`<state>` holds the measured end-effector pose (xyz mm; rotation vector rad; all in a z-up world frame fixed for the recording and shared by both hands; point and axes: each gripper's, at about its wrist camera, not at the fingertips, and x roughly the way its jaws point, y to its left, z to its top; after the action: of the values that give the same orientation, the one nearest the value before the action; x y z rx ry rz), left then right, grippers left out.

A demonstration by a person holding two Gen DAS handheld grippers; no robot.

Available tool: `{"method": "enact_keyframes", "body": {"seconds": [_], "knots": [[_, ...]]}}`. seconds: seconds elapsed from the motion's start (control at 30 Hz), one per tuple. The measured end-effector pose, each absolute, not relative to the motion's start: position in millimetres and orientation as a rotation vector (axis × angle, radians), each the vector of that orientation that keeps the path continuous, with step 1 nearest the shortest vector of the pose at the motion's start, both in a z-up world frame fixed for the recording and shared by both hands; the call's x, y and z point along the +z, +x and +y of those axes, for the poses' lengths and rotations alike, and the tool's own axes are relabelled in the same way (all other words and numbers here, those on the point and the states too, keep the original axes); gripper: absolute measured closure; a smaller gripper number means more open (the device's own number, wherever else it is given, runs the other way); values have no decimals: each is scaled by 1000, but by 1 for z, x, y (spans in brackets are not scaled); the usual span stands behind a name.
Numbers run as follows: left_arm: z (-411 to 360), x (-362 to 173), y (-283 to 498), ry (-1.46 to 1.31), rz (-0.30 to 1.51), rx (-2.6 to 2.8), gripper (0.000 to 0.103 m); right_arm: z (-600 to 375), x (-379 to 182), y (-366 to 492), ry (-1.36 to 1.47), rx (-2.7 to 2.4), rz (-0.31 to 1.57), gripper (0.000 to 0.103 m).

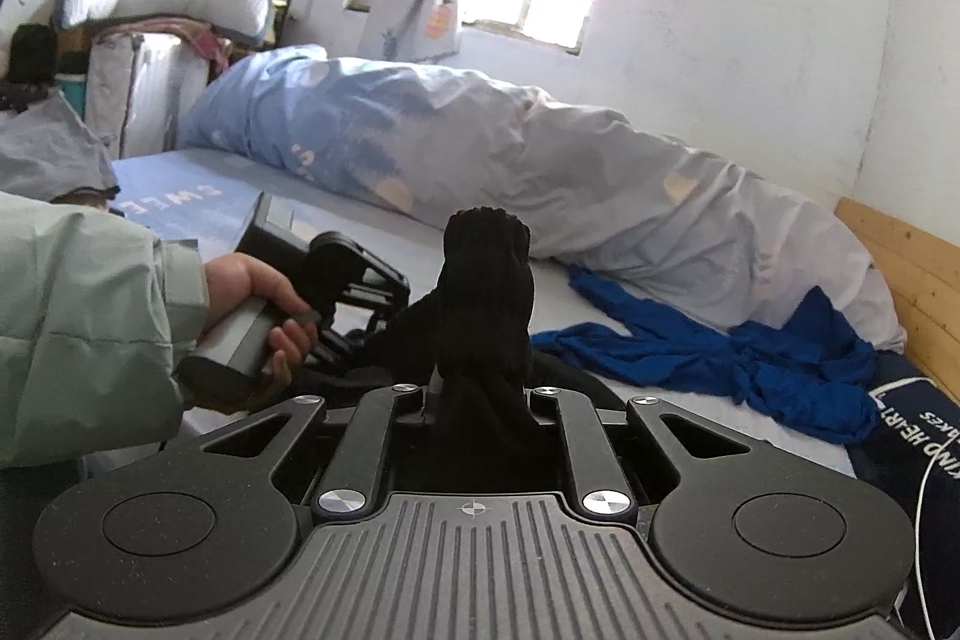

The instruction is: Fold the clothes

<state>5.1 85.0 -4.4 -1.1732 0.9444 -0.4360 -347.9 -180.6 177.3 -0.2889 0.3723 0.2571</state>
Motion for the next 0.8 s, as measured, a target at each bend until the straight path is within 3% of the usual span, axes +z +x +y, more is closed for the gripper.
{"method": "enact_keyframes", "body": {"seconds": [0.1, 0.3, 0.57, 0.7, 0.8], "knots": [[83, -8, 4, -1219, 928, -417, 62, -177, 176, -350, -280, 254, 376, 87], [83, -12, -1, -1259, 928, -383, 58, -166, 174, -349, -268, 245, 374, 87], [74, -11, 1, -1217, 963, -428, 71, -150, 169, -340, -266, 228, 383, 86], [76, -3, -1, -1220, 929, -458, 83, -127, 159, -323, -252, 204, 399, 86], [78, 12, -3, -1224, 868, -516, 84, -123, 162, -322, -248, 211, 397, 86]]}}
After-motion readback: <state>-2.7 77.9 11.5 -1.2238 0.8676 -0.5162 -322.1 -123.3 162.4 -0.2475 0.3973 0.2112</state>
